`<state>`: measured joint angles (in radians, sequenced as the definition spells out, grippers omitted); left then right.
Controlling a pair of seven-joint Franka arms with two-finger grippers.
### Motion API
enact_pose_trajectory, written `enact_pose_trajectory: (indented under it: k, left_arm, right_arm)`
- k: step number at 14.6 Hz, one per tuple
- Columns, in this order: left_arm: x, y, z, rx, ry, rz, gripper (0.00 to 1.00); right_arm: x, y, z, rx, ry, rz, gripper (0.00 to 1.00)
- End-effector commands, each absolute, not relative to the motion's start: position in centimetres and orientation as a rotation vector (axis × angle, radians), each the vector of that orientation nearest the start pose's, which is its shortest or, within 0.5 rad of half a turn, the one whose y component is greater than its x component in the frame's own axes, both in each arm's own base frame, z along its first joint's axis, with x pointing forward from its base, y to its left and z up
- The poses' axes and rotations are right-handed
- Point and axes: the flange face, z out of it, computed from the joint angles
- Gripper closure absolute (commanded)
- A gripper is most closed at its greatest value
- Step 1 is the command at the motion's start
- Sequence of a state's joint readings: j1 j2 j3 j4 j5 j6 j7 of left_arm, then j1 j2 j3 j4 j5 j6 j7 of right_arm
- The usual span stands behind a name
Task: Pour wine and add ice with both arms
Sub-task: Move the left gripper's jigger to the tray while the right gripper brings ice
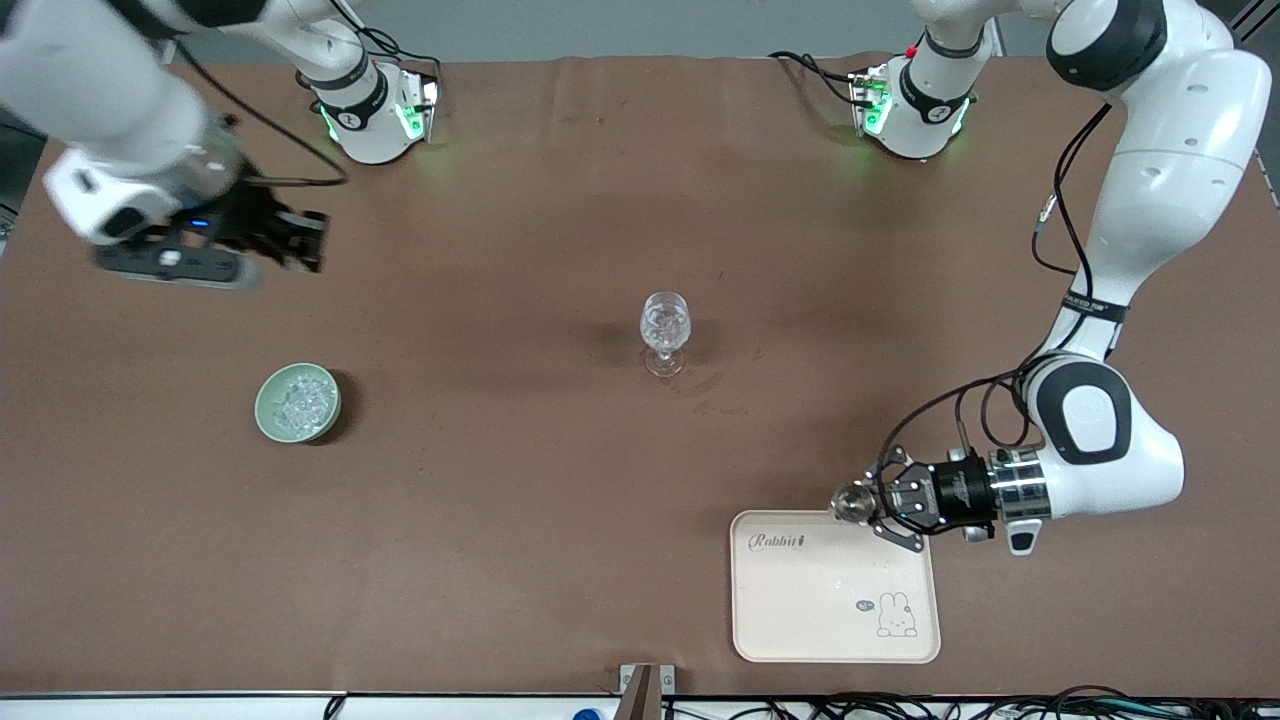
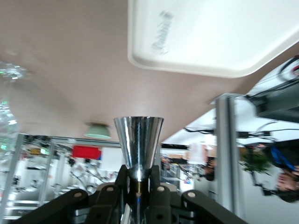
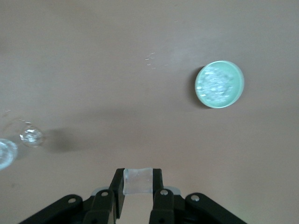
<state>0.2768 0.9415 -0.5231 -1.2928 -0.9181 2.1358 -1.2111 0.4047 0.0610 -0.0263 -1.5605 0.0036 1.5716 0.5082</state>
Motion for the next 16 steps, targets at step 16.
enact_pose_trajectory:
  k: [16]
  left_arm:
    - [76.1,-4.5,11.9,1.033,1.65,-0.818,0.98]
  right_arm:
    - [49.1,52.3,42.6,-3.021,0.419,0.014,0.98]
